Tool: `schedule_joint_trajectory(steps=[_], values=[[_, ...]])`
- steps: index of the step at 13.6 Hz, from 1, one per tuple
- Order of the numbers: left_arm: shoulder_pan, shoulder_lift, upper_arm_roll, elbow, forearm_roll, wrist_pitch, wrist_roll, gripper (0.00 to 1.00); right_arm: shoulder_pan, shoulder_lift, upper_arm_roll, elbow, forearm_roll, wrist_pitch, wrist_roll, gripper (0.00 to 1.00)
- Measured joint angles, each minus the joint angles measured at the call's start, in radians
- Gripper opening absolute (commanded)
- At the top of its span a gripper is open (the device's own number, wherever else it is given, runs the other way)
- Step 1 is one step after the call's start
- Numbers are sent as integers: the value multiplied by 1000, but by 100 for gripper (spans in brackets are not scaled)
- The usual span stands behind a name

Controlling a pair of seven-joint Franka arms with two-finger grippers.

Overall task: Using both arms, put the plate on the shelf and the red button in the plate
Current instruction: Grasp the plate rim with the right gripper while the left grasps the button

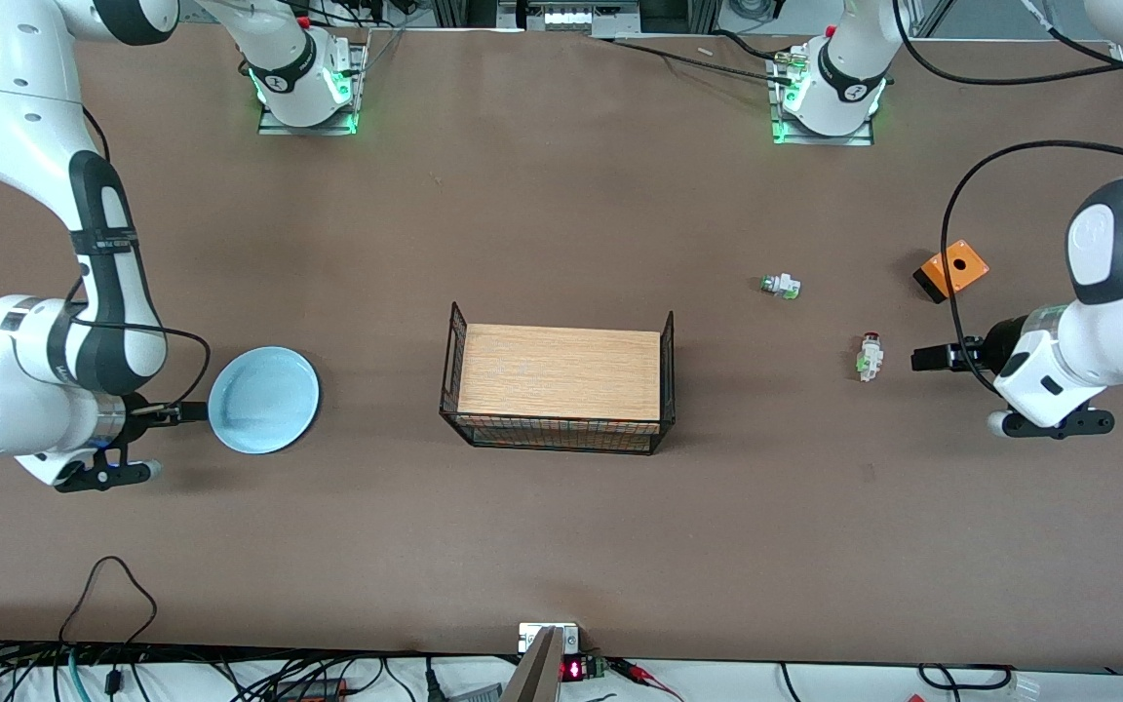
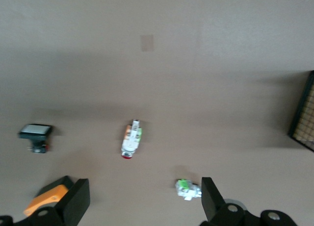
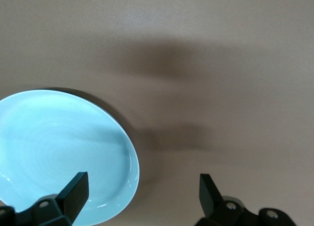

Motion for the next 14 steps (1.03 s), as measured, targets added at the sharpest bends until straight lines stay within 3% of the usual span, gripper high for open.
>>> schedule_joint_trajectory(steps=[4,7,14], values=[[11,-3,-1,-99,-15,122,0,100,2,28,9,0,0,29,-4,91],[3,-41,-3,-253,-15,266,-1,100,10,63,13,0,0,58,-28,89],[1,-104,-5,-571,-15,544,-2,100,12,87,13,1,0,96,-42,37]])
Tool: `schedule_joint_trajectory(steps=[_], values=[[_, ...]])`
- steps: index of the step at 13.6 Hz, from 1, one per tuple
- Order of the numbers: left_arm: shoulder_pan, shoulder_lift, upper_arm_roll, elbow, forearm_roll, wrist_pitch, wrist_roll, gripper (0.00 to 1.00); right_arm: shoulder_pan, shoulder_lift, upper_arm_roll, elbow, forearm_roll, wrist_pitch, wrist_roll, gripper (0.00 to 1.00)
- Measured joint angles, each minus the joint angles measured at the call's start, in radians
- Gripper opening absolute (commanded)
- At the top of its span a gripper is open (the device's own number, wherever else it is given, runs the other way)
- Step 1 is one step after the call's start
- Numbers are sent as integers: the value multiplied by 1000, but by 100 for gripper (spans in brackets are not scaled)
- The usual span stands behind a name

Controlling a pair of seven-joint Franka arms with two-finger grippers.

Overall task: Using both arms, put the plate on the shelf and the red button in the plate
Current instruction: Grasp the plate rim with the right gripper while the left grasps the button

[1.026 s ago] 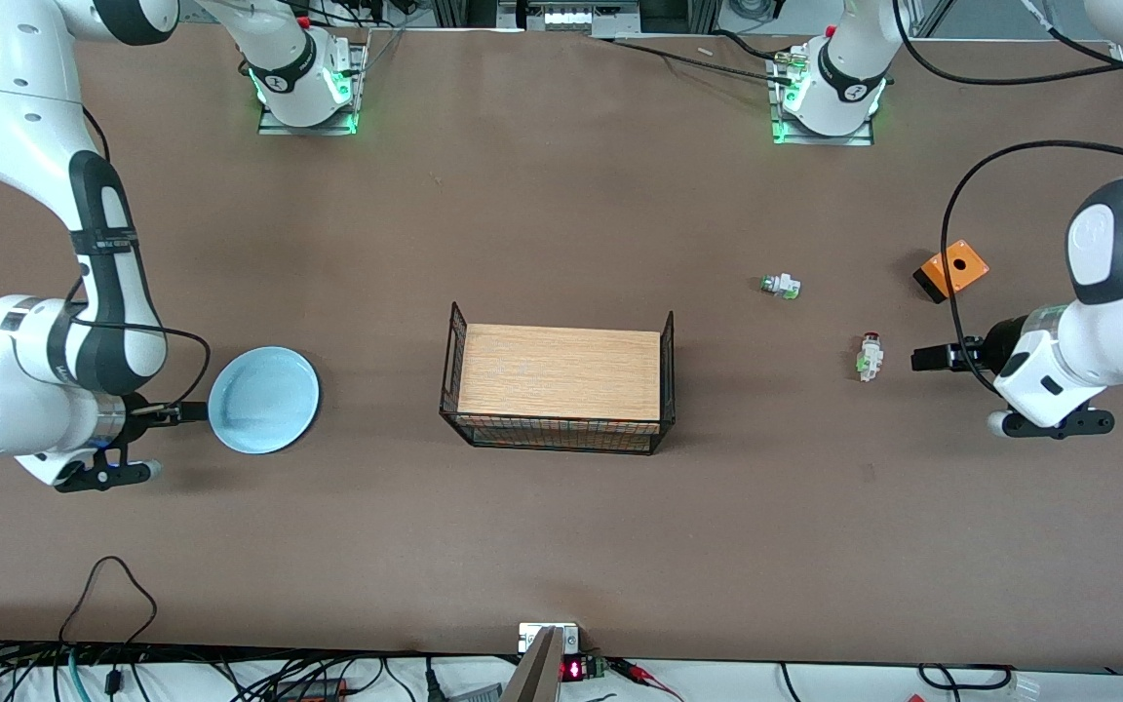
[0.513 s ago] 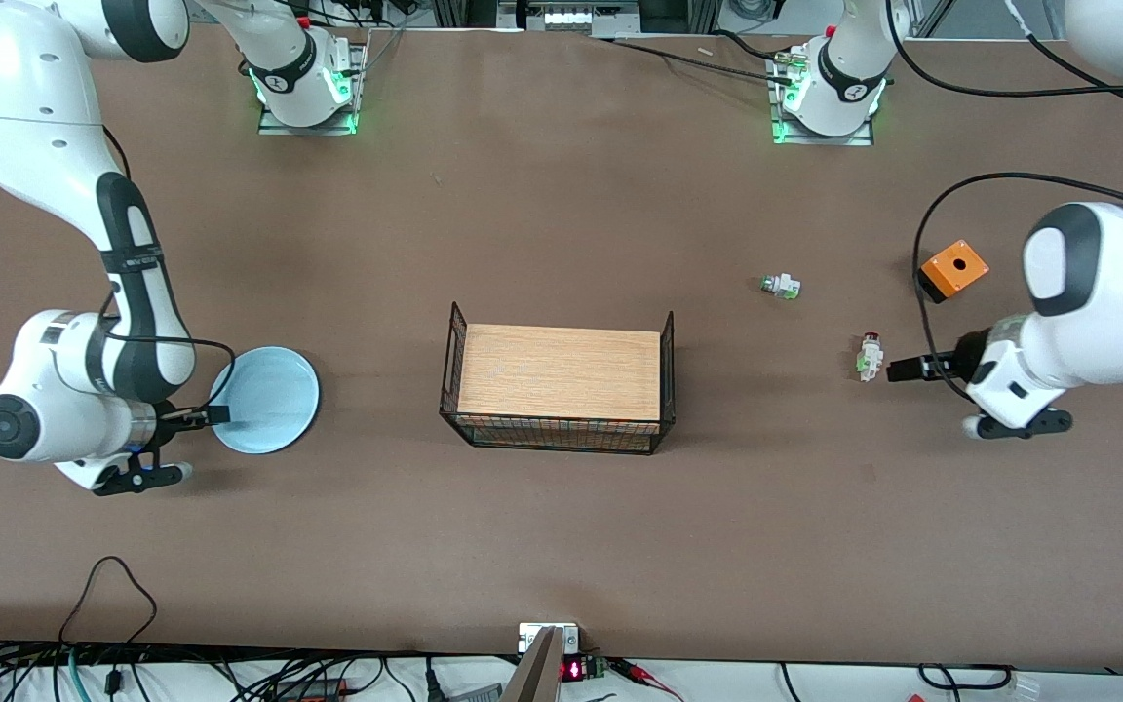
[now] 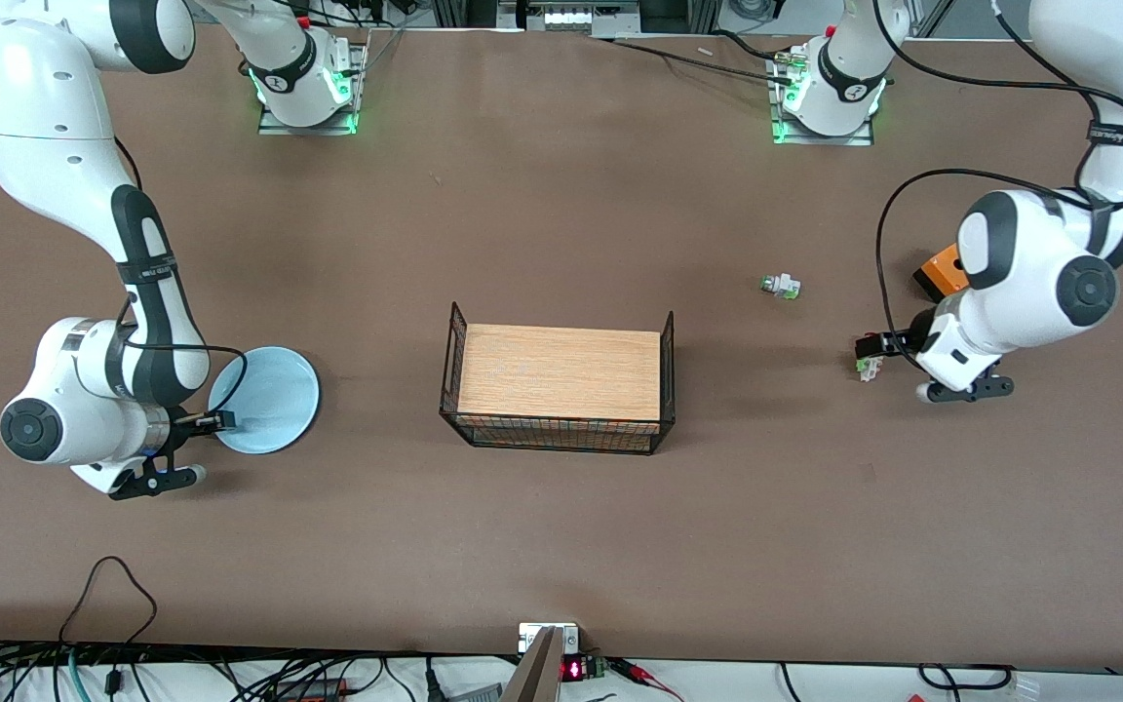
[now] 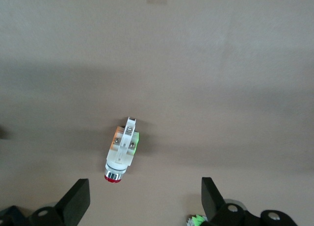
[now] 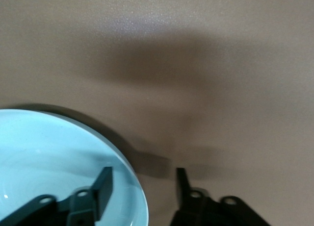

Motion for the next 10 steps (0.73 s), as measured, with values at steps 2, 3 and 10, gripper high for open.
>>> schedule_joint_trajectory(steps=[2,3,10], values=[[0,0,-1,-52,0,54,0,100,0,0,0,0,0,0,0,29],[0,2,-1,-72,0,74,0,100,-1,0,0,1,0,0,0,20],[0,78,0,-95,0,142,0,100,-3,-9,-3,16,14,-31,0,0]])
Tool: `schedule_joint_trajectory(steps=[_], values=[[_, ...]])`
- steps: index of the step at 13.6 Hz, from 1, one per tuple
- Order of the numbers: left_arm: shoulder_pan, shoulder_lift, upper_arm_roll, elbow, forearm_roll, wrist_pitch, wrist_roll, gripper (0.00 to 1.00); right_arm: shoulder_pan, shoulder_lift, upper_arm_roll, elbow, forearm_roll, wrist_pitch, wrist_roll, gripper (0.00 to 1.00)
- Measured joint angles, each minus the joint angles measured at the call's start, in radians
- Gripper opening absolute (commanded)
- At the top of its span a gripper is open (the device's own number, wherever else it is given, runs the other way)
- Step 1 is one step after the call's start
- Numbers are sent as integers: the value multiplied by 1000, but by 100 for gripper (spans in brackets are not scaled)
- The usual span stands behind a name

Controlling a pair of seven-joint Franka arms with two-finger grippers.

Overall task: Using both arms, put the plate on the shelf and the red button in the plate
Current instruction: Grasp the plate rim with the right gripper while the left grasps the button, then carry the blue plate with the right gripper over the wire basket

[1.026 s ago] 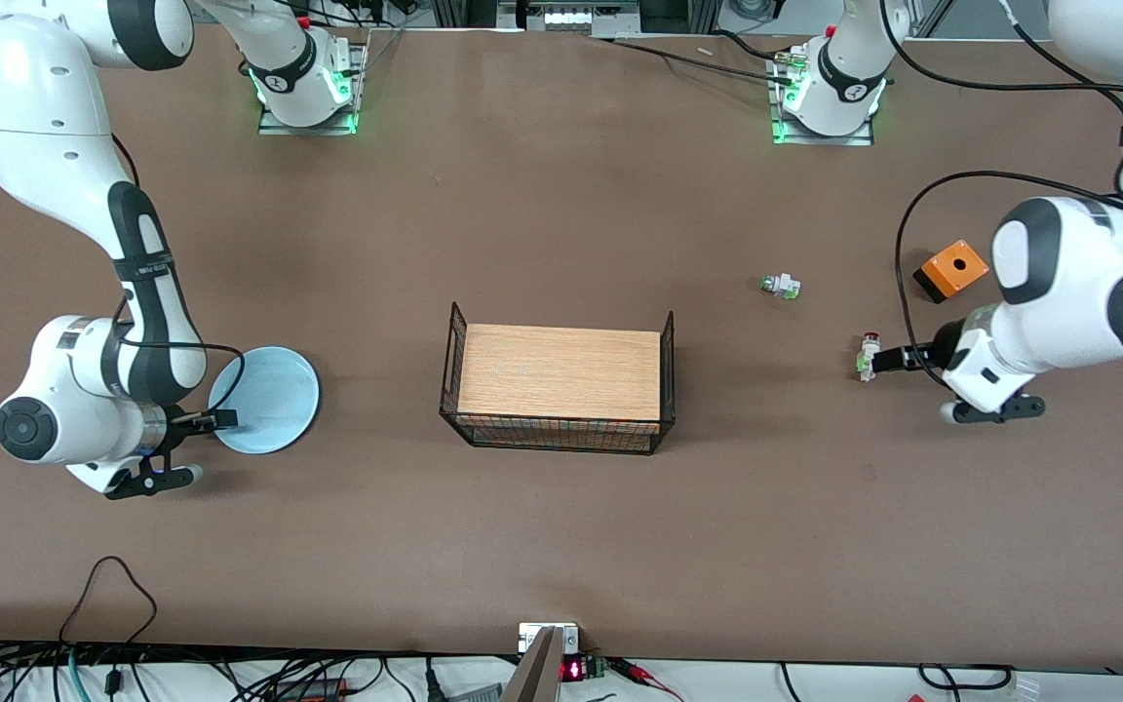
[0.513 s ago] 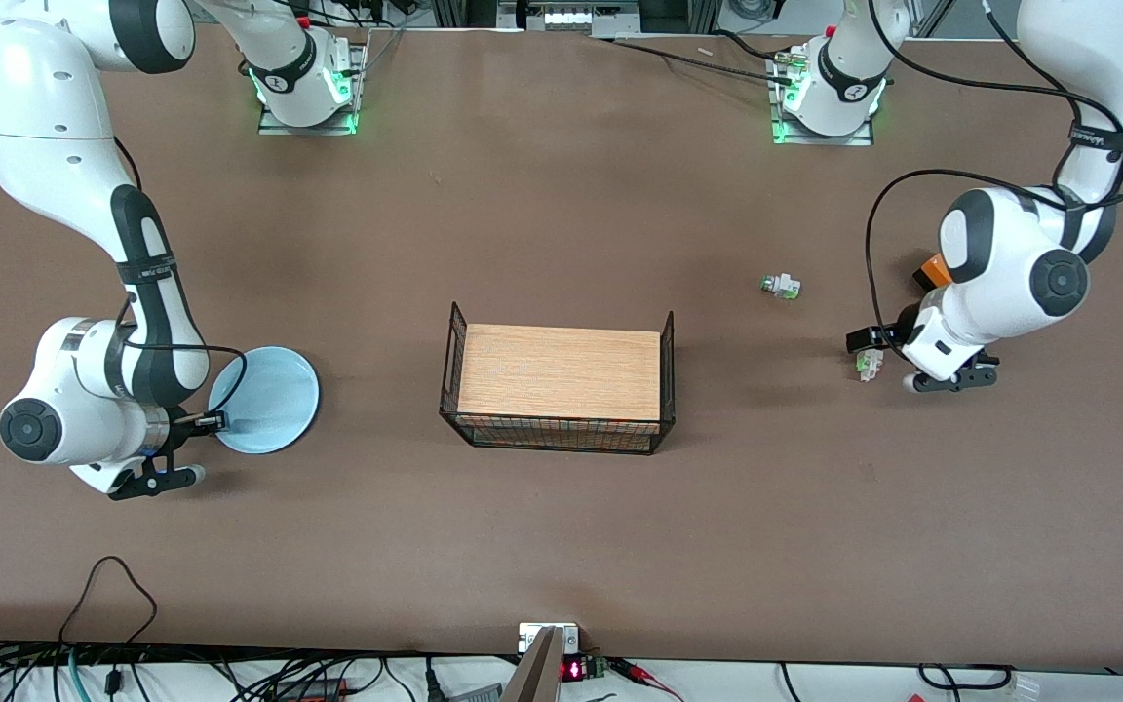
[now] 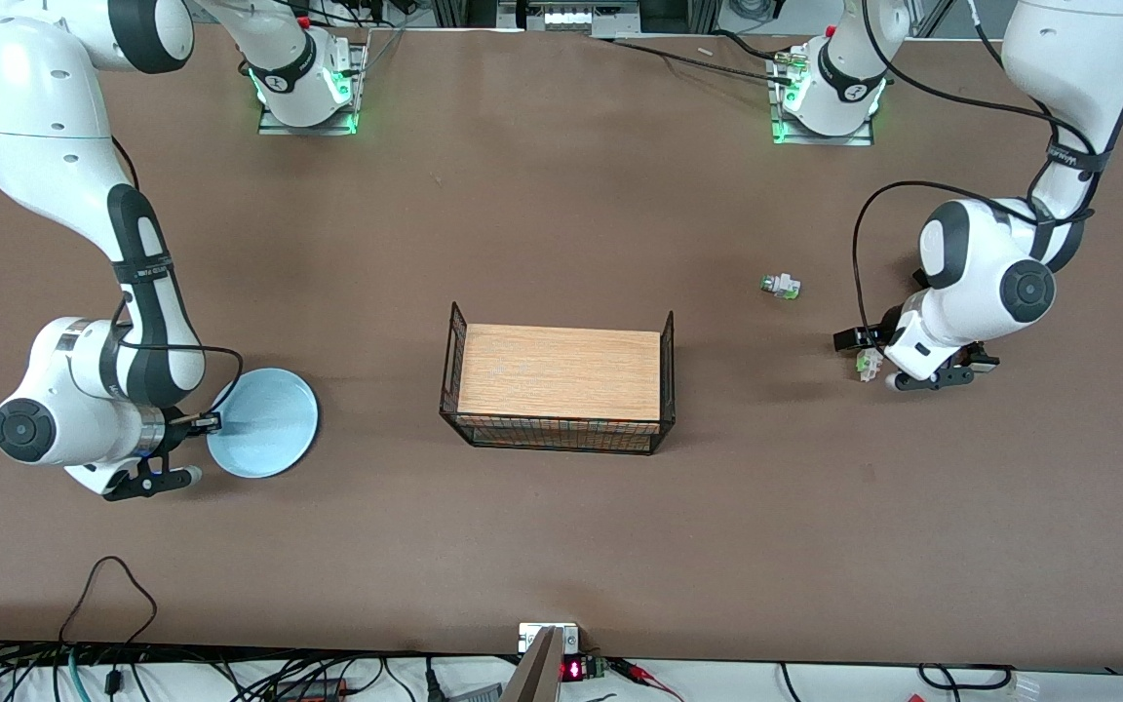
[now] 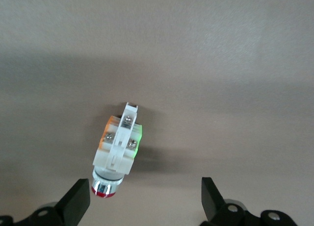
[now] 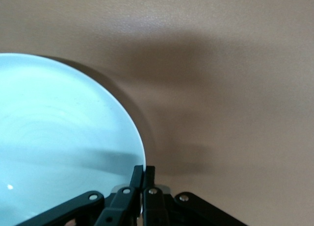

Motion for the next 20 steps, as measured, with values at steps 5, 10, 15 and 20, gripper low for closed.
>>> schedule_joint_trajectory(steps=[5,10,15,20], values=[[1,49,1,22,0,9,0,100,-5,-11,-3,29,70,-77,0,0],[1,71,4,57,8,9,1,100,-5,-33,-3,96,73,-227,0,0],[3,82,19,71,12,4,1,100,-9,-61,-8,205,122,-424,0,0],[4,83,23,71,13,-18,2,30,-1,-166,0,225,166,-561,68,0]])
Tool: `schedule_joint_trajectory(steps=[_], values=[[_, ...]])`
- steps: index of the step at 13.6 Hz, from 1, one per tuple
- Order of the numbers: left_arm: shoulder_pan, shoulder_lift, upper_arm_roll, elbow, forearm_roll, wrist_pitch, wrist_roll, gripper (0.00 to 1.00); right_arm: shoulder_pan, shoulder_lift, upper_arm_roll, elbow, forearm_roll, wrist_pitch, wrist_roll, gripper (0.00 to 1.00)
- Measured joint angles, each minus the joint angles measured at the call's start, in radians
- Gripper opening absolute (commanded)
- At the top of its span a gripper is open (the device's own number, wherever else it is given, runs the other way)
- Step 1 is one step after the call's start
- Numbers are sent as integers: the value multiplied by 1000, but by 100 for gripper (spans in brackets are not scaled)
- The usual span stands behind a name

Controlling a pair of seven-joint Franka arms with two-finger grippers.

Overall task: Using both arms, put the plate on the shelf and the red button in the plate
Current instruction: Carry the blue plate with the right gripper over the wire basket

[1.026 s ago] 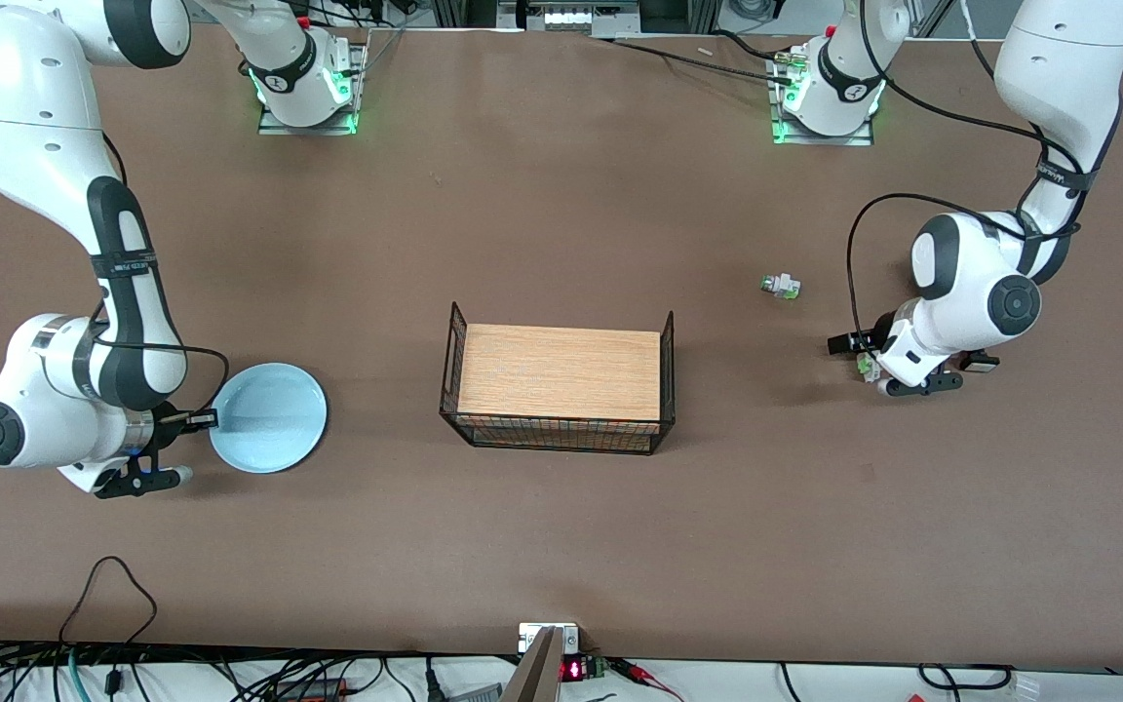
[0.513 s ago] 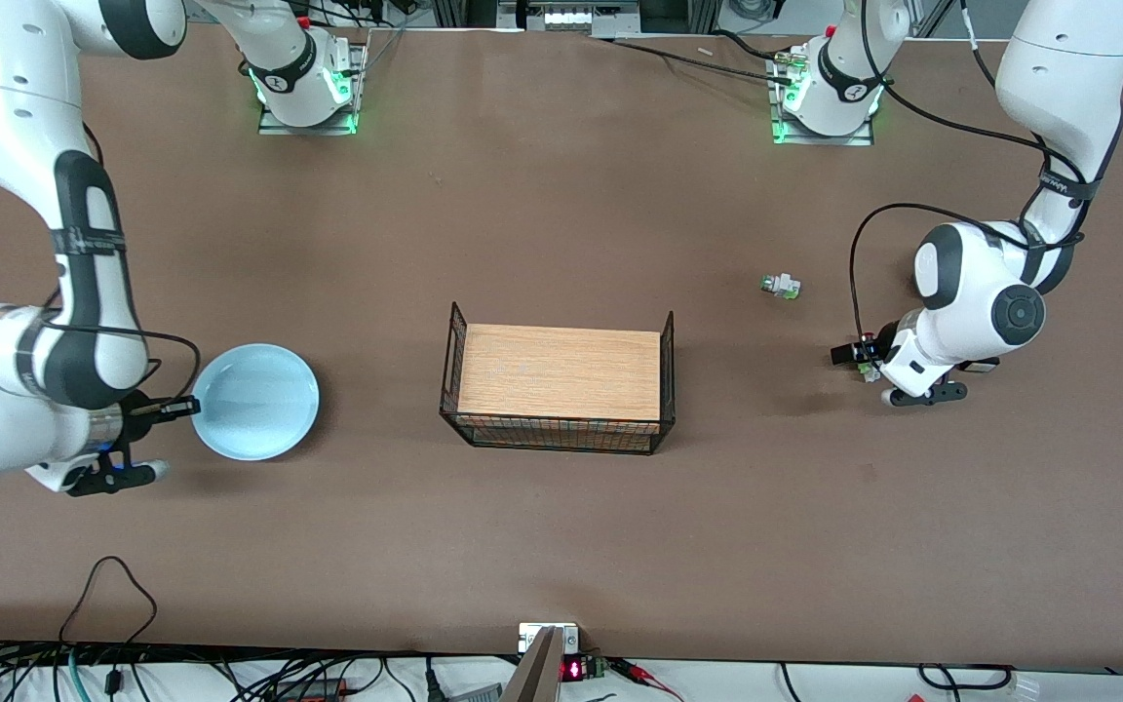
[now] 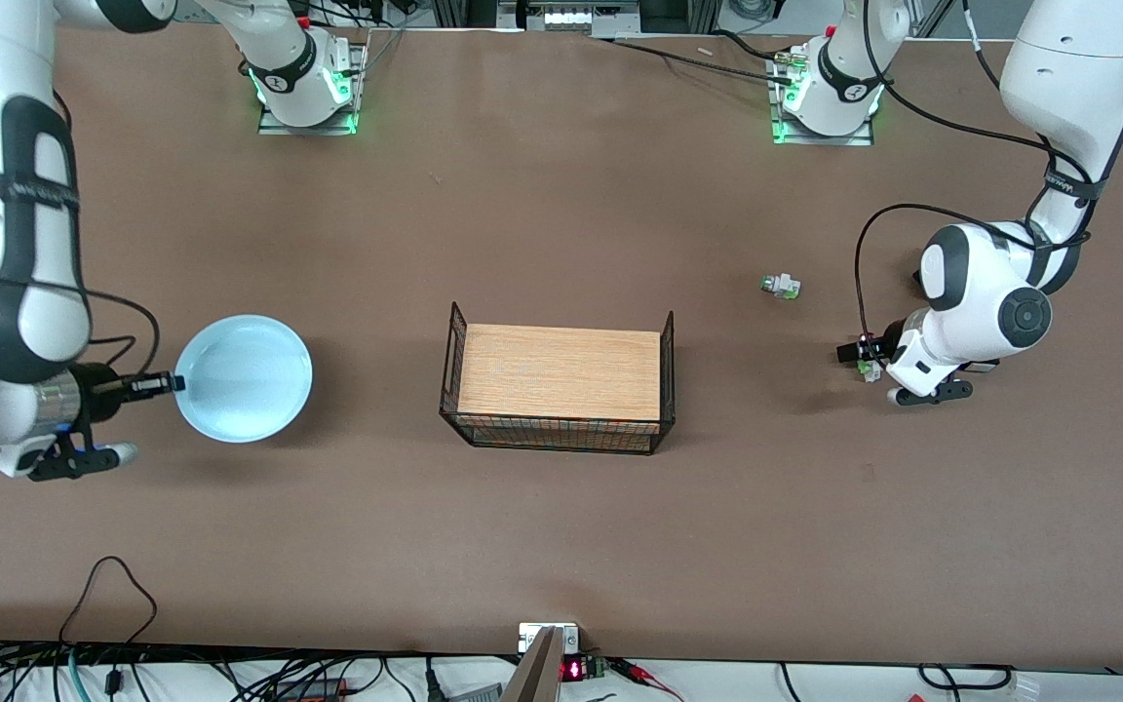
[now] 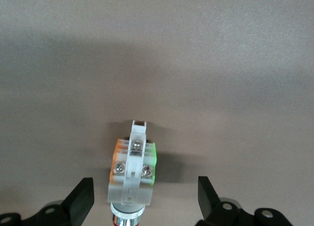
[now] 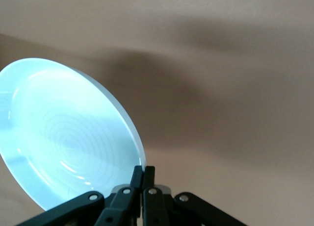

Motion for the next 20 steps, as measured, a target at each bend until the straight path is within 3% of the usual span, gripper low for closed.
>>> schedule_joint_trajectory(steps=[3,4,11,14,16,20], values=[[0,0,2,1,0,-1,0,4,16,-67,3,1,54,-50,108,0],[0,0,3,4,0,-2,0,0,29,-83,4,1,59,-62,152,0],[1,-1,5,89,0,-117,0,0,241,-165,13,1,65,-74,523,0],[1,-7,5,221,0,-296,0,0,334,-165,13,0,72,-68,664,0],[1,-12,5,336,0,-419,0,1,371,-166,13,0,125,-58,757,0],[1,-20,4,497,1,-565,0,1,428,-185,13,22,162,-38,876,0]])
